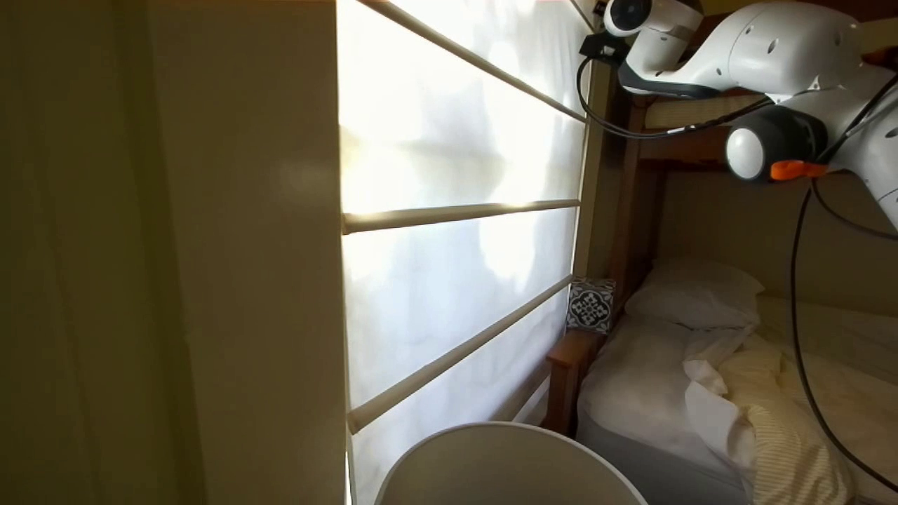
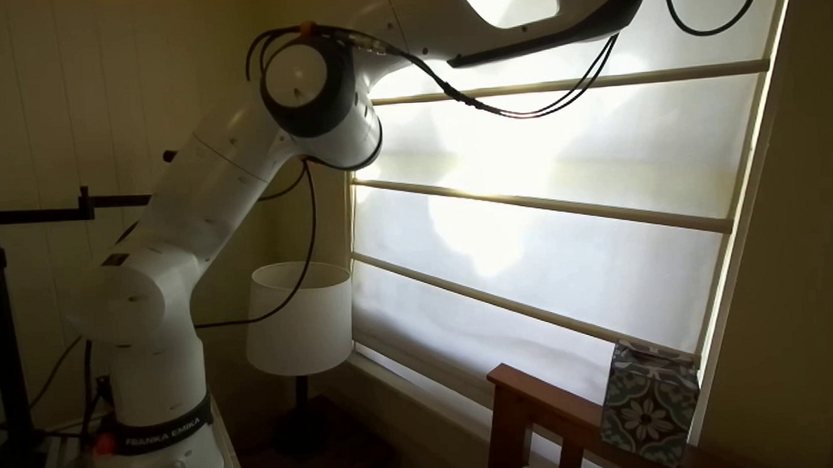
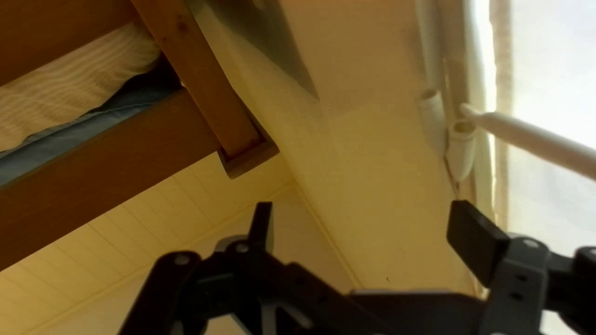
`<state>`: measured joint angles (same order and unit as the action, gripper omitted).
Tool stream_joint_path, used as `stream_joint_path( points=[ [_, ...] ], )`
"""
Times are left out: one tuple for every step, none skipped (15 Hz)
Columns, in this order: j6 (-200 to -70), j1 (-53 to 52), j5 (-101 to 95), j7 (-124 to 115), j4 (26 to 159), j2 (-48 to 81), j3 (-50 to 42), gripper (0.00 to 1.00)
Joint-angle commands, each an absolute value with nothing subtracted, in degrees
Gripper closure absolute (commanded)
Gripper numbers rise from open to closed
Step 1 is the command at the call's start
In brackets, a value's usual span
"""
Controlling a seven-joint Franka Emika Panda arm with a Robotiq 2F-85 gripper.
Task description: Open the blinds on the window.
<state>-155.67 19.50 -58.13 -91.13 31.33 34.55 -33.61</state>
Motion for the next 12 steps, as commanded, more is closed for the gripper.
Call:
stream_joint_path(
  points=[
    [-157.23,19.01,-58.65,-90.85,30.79,35.1,-33.67,0.01],
    [-157.85,18.96,-58.43,-90.56,30.99,35.02,-33.45,0.0],
    [-158.06,18.87,-58.37,-90.3,31.12,35.02,-33.36,0.0],
    [-158.39,18.81,-57.93,-89.61,31.77,34.77,-32.85,0.0],
    [-158.78,18.8,-57.27,-88.62,32.76,34.35,-32.03,0.0],
    [-158.6,18.91,-57.04,-88.35,33.0,34.32,-31.67,0.0],
    [-158.12,19.04,-56.88,-88.18,33.18,34.29,-31.39,0.0],
    [-157.65,19.13,-56.72,-88.14,33.37,34.27,-31.13,0.0],
    [-157.04,19.21,-56.55,-88.19,33.6,34.21,-30.96,0.0],
    [-156.36,19.31,-56.37,-88.23,33.89,34.1,-30.8,0.0],
    [-155.77,19.37,-56.28,-88.34,34.06,34.11,-30.72,0.0],
    [-154.84,19.42,-56.29,-88.5,34.07,34.12,-30.75,0.0]
  ],
)
